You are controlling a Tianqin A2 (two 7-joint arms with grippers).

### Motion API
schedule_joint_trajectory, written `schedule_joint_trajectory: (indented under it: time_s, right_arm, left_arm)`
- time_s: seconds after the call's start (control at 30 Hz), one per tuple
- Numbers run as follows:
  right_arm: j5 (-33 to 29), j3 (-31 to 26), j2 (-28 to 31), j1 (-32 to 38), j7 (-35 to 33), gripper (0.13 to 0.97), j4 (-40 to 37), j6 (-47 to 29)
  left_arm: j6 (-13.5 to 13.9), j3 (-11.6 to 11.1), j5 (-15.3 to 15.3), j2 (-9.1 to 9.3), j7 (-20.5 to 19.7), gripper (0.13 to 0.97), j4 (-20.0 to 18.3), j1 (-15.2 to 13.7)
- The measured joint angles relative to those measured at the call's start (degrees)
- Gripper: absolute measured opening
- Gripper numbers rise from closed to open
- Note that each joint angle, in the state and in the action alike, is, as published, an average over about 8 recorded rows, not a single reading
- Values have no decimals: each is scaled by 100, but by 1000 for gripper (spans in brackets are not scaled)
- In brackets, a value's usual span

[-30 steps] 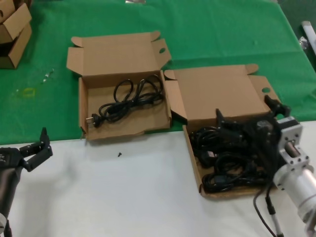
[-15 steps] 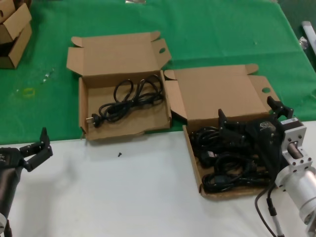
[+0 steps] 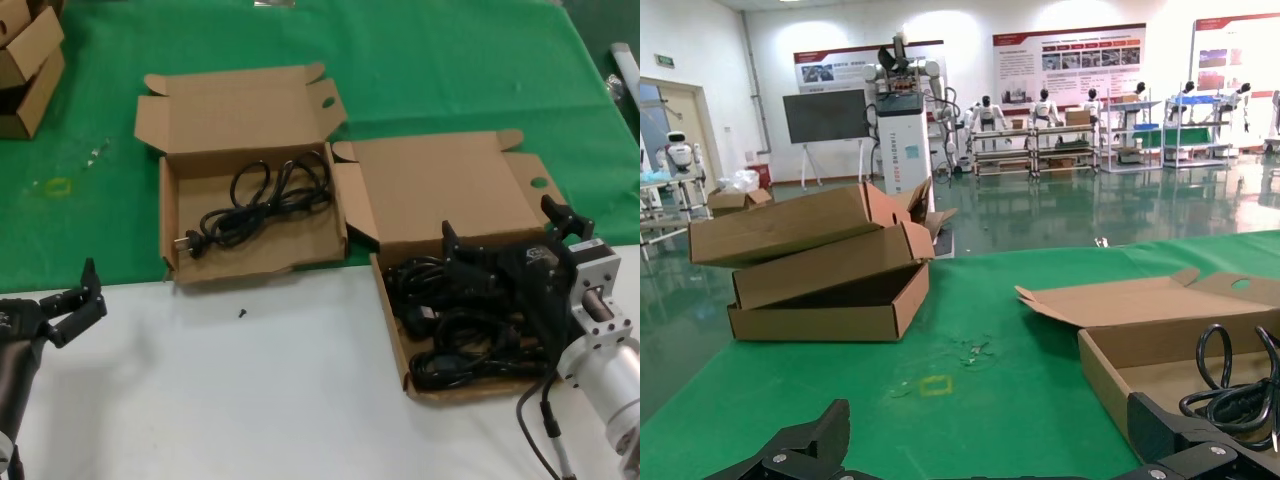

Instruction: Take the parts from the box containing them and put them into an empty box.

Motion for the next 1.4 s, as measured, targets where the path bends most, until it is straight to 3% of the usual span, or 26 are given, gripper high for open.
schedule_joint_trajectory:
  time_s: [1.4]
  right_arm:
    - [0,0,0,0,0,966,0,0]
  left_arm:
    - [0,0,0,0,0,966,0,0]
